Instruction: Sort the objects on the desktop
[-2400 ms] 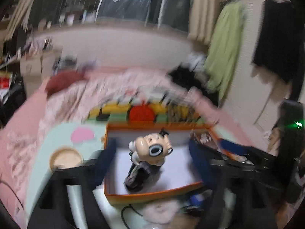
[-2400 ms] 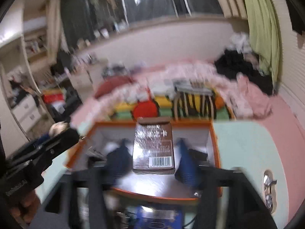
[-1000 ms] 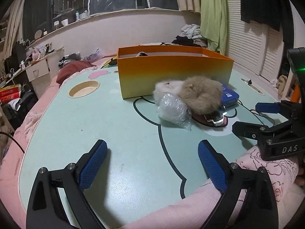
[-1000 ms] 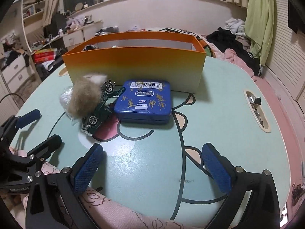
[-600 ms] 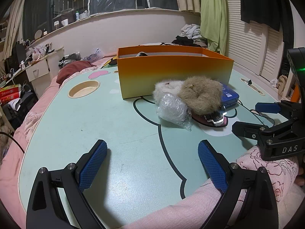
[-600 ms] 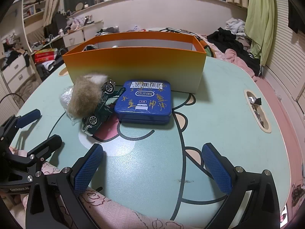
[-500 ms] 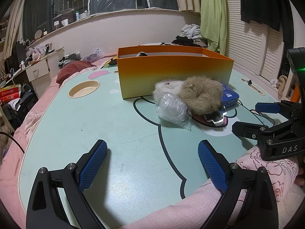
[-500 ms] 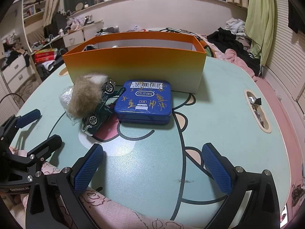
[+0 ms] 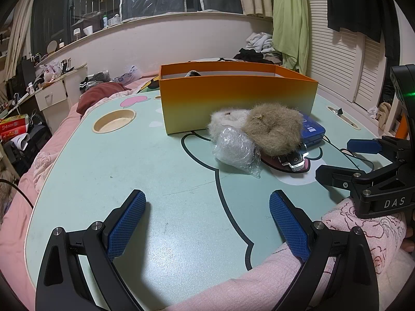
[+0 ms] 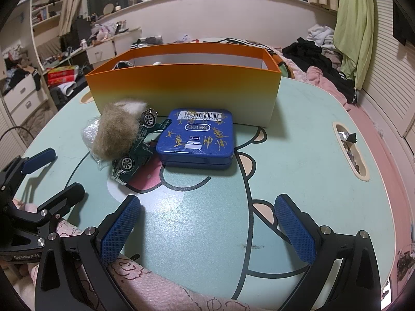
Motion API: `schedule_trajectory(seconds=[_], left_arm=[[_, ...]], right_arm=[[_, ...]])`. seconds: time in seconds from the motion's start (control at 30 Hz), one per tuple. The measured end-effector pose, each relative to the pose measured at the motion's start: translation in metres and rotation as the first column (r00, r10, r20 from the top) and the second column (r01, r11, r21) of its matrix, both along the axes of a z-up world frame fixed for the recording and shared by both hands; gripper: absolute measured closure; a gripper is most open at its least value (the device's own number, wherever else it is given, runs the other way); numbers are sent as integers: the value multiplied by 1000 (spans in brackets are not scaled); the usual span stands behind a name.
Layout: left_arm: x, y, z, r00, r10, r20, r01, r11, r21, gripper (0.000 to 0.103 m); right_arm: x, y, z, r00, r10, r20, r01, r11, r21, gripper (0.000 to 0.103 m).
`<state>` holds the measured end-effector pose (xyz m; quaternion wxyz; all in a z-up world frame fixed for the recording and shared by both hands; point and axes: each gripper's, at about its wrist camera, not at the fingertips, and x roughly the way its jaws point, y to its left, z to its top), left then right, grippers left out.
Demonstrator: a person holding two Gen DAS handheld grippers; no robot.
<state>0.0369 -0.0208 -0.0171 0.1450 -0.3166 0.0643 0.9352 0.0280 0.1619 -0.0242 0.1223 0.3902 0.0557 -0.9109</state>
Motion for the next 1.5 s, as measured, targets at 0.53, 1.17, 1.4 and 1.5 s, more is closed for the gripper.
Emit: schedule_trajectory(seconds=[0.53,1.17,1.4,1.5], left_arm=[[1,0,-1,1000,-2,1,2,1000,0,7],[1,20,51,988,-124,-94,131,989,70,25],[-21,57,52,979,-202,-30,204,977,63,40],[-36,67,41,969,-234,77,231,972,52,58]], right_arm=[[0,0,0,1000,0,0,0,1000,0,0],[-2,-10,4,1000,7,-3,-7,1000,-19,0],[-2,-9,4,1000,7,-3,-7,1000,-19,0],[-2,-8,4,1000,7,-2,-7,1000,-20,0]])
